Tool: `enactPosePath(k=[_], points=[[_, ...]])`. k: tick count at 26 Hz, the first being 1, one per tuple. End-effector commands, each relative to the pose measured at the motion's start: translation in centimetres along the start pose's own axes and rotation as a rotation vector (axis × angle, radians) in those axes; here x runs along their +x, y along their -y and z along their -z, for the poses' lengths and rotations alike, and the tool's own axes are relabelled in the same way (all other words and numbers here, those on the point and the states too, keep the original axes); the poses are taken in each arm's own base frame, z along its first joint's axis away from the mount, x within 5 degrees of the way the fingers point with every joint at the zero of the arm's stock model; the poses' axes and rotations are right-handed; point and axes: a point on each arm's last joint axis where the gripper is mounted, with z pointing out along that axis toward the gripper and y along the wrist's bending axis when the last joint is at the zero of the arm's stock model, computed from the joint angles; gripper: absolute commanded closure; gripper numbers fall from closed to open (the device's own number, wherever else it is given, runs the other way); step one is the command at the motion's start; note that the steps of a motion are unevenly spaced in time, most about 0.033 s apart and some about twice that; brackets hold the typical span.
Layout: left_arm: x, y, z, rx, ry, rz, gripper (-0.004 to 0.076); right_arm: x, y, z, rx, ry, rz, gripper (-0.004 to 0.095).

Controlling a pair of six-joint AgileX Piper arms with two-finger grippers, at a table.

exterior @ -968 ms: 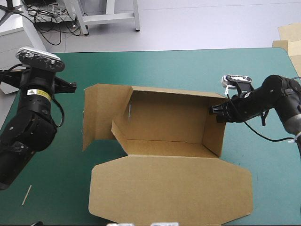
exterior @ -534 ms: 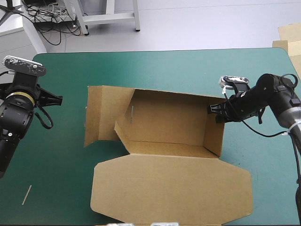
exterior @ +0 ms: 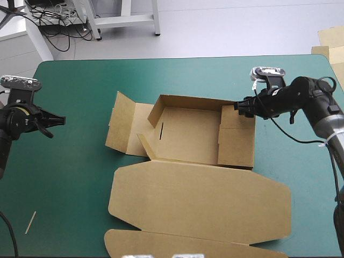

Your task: Fold the box

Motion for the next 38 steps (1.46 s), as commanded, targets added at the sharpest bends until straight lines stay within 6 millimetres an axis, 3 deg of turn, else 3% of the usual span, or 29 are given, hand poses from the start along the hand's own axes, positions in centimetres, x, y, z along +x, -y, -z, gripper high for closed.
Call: enactPosePath(k=[1, 4, 6, 11, 30, 35, 38], points=[[-0.8, -1.4, 0.6, 0.035, 0.08, 0.074, 0.0731, -2.9, -1.7, 5.6, -0.004, 0.149, 0.079, 0.0383], [-0.6, -2.5, -0.2, 0.026, 0.057, 0.116, 0.0731, -4.2, -2.5, 8.8, 0.017, 0.188, 0.131, 0.0383], [-0.4, -3.0, -1.0, 0.017, 0.031, 0.133, 0.0731, -3.9, -2.8, 9.7, 0.008, 0.137, 0.136, 0.0383], [-0.2, -3.1, -2.4, 0.025, -0.005, 0.14, 0.0731, -2.6, -1.6, 8.4, 0.089, 0.012, 0.042, 0.0383], [0.0, -2.3, -3.1, 0.116, -0.055, 0.161, 0.0734, -1.3, 1.4, -5.2, 0.018, -0.338, -0.166, 0.0383], [0.1, -2.3, -3.1, 0.117, -0.059, 0.161, 0.0734, -0.8, 1.9, -7.6, 0.004, -0.393, -0.192, 0.0409], [0.1, -2.3, -3.1, 0.117, -0.059, 0.161, 0.0733, -0.7, 2.1, -8.3, 0.009, -0.411, -0.195, 0.0474]])
